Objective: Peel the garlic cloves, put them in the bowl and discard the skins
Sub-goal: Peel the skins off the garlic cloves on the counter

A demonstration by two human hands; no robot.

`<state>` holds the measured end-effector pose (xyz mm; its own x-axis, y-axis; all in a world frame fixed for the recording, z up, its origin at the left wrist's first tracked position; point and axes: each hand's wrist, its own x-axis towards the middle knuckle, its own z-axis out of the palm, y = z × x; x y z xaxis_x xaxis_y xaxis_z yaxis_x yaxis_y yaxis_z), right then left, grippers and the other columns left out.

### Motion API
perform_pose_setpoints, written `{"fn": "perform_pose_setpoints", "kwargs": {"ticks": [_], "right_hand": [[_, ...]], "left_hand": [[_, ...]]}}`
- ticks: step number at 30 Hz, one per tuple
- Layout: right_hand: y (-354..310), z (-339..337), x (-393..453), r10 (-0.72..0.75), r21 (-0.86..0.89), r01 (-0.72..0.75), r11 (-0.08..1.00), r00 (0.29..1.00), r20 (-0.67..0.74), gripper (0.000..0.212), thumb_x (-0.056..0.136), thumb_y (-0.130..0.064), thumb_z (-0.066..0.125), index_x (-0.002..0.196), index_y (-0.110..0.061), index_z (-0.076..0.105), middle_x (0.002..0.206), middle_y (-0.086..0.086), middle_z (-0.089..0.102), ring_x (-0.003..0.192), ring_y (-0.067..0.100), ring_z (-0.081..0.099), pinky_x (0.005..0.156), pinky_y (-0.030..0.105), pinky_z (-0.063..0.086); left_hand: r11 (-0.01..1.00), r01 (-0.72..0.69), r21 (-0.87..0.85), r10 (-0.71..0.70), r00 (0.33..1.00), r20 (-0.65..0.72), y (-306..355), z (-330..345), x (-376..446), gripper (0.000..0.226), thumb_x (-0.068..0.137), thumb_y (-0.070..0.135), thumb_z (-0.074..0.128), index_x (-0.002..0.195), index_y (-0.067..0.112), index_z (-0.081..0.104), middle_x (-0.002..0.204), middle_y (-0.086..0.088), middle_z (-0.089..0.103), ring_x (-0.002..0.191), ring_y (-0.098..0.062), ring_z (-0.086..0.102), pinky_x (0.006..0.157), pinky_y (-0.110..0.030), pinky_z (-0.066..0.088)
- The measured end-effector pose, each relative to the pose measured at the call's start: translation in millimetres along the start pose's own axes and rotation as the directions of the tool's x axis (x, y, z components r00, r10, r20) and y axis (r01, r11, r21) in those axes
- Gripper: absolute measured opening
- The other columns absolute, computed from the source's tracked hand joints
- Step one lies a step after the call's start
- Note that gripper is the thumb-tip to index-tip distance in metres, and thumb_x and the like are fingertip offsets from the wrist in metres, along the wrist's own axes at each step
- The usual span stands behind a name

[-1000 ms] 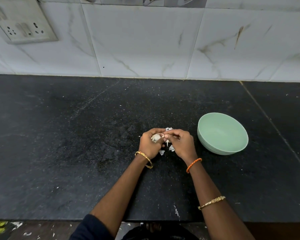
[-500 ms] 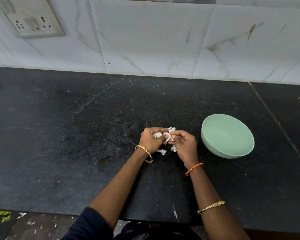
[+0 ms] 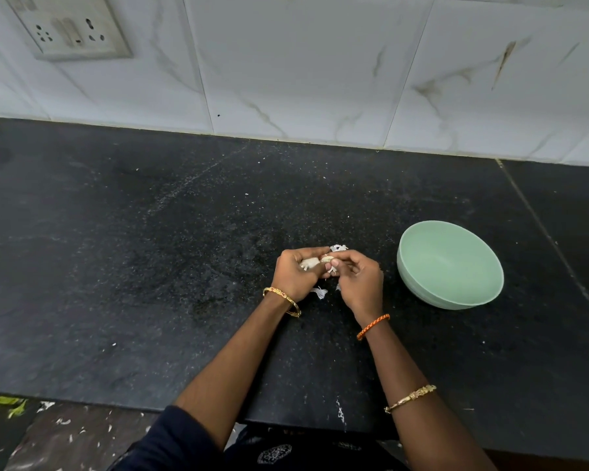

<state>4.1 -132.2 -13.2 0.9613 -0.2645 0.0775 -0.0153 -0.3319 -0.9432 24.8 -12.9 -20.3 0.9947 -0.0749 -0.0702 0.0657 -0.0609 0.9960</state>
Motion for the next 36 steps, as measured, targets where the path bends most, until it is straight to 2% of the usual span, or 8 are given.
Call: {"fn": "perform_pose_setpoints", "kwargs": {"ticks": [5,12,15,18,23,29,33,36], "right_hand": [[-1.9,-0.8,2.1,0.080,0.172,-0.081,0.982,0.997,0.013,0.021,0.085,0.006,0.064,0.081,-0.014,0.071,0.082,-0.002,0.071,0.077,0.007,0.069,0.071,0.019,0.054],[-2.6,-11.1,6.2,0.166,0.333,-0.210,0.919,0.974,0.157,0.018,0.088,0.002,0.062,0.084,-0.014,0.070,0.090,0.008,0.071,0.084,0.013,0.069,0.072,0.025,0.058],[-5.1,-14.0,8.3,0.209,0.418,-0.269,0.868,0.960,0.183,0.015,0.090,0.003,0.060,0.087,-0.010,0.068,0.091,0.008,0.070,0.079,0.011,0.067,0.064,0.019,0.055],[-5.6,-19.4,12.2,0.232,0.488,-0.308,0.817,0.949,0.211,0.014,0.089,0.005,0.060,0.090,-0.006,0.068,0.093,0.008,0.071,0.082,0.011,0.068,0.066,0.019,0.055],[-4.9,-20.4,13.6,0.212,0.429,-0.303,0.851,0.946,0.247,0.014,0.082,0.002,0.070,0.095,-0.003,0.070,0.094,0.014,0.072,0.085,0.016,0.070,0.072,0.022,0.056],[-9.0,-18.8,10.3,0.098,0.279,-0.145,0.949,0.980,0.175,0.009,0.080,-0.003,0.074,0.087,-0.007,0.072,0.085,0.008,0.072,0.074,0.008,0.069,0.070,0.021,0.057],[-10.5,-17.2,10.5,0.161,0.300,-0.221,0.928,0.964,0.209,0.012,0.083,0.003,0.068,0.086,-0.008,0.070,0.082,0.008,0.071,0.069,0.011,0.066,0.067,0.022,0.056],[-13.3,-15.7,10.6,0.242,0.375,-0.326,0.868,0.937,0.252,0.012,0.086,0.004,0.064,0.086,-0.007,0.067,0.080,0.007,0.069,0.069,0.014,0.063,0.067,0.022,0.055]], "left_hand": [[0.999,0.010,-0.031,-0.010,1.000,0.004,0.5,-1.8,1.3,0.021,0.086,-0.002,0.065,0.106,0.002,0.070,0.105,-0.014,0.070,0.082,-0.018,0.070,0.074,-0.027,0.059],[0.994,0.044,-0.096,-0.033,0.993,0.114,10.6,-7.9,3.9,0.025,0.089,-0.005,0.059,0.113,-0.002,0.065,0.095,-0.008,0.066,0.066,-0.005,0.066,0.061,-0.017,0.056],[0.988,0.081,-0.134,-0.067,0.992,0.108,11.5,-9.5,4.4,0.019,0.089,-0.004,0.058,0.103,0.004,0.068,0.082,-0.003,0.067,0.062,-0.004,0.063,0.057,-0.017,0.055],[0.974,0.145,-0.174,-0.131,0.987,0.090,14.7,-9.6,4.0,0.016,0.090,-0.003,0.056,0.089,0.006,0.069,0.070,-0.002,0.064,0.058,-0.006,0.059,0.053,-0.018,0.052],[0.990,0.088,-0.114,-0.075,0.990,0.116,15.3,-10.7,4.2,0.003,0.084,0.010,0.070,0.082,0.008,0.071,0.070,0.000,0.066,0.053,-0.005,0.055,0.047,-0.017,0.045],[0.991,0.114,-0.065,-0.106,0.988,0.116,16.3,-9.1,4.6,0.014,0.082,0.017,0.073,0.089,0.006,0.074,0.079,-0.001,0.070,0.057,-0.003,0.058,0.049,-0.016,0.047],[0.985,0.165,-0.043,-0.155,0.973,0.171,19.8,-14.0,7.3,0.008,0.085,0.018,0.070,0.087,0.011,0.073,0.076,0.005,0.069,0.061,-0.003,0.059,0.051,-0.016,0.047],[0.976,0.205,-0.069,-0.186,0.958,0.220,22.3,-17.0,9.1,0.014,0.088,0.016,0.066,0.096,0.007,0.071,0.071,0.005,0.068,0.055,-0.002,0.058,0.048,-0.015,0.045]]}}
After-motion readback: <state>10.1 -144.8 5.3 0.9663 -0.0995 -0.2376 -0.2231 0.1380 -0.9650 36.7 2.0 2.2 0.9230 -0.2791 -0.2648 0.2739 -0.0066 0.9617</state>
